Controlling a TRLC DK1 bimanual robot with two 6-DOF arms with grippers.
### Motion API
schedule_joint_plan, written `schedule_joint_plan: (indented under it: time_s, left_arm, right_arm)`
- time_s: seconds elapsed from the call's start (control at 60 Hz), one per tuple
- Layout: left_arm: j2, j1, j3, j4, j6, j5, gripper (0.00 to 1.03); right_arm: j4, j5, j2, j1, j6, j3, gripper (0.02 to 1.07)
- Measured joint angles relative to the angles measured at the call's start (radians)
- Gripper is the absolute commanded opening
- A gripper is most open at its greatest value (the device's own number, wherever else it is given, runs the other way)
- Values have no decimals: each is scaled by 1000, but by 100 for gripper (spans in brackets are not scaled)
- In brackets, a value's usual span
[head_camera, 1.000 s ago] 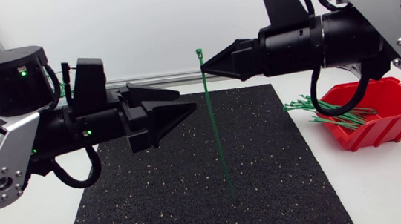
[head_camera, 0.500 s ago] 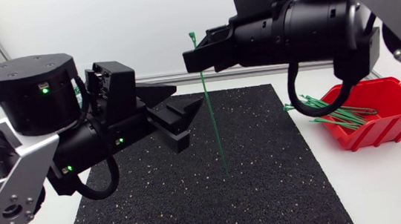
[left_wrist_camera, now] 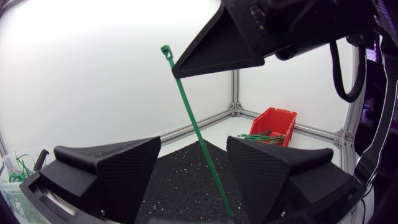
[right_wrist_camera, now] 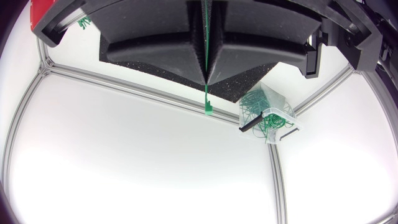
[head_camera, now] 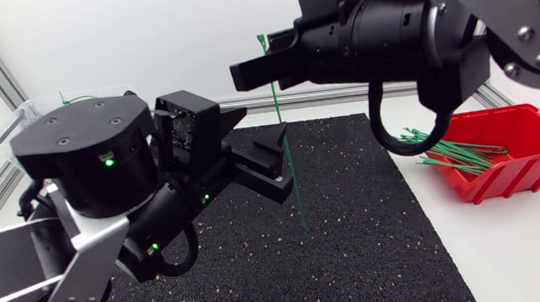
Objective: Take a green cable tie from the red box, thread the tail through the head to close it, then place it in the transparent bin on the left.
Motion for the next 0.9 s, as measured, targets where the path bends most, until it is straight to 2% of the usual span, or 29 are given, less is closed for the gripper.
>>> schedule_joint_plan:
  time_s: [0.183, 0.45, 0.617, 0.667, 0.717, 0.783, 0.9]
  left_arm:
    - [82, -7, 0, 108, 27, -82, 74]
    - [157, -21, 0, 186, 46, -162, 73]
    - [162, -21, 0, 227, 48, -192, 64]
    - [162, -21, 0, 237, 48, -200, 63]
    - [162, -21, 0, 240, 49, -203, 58]
    - [162, -21, 0, 241, 49, -203, 57]
    - [162, -21, 0, 250, 49, -207, 40]
  right_arm:
    - [0, -2, 0, 13, 0, 0, 8]
    - [0, -4, 8, 26, 4, 0, 8]
    - [0, -4, 23, 26, 4, 0, 8]
    - [0, -4, 26, 26, 4, 0, 8]
    - [0, -4, 28, 26, 4, 0, 8]
    - [-1, -4, 29, 26, 4, 0, 8]
    - [0, -4, 29, 26, 4, 0, 8]
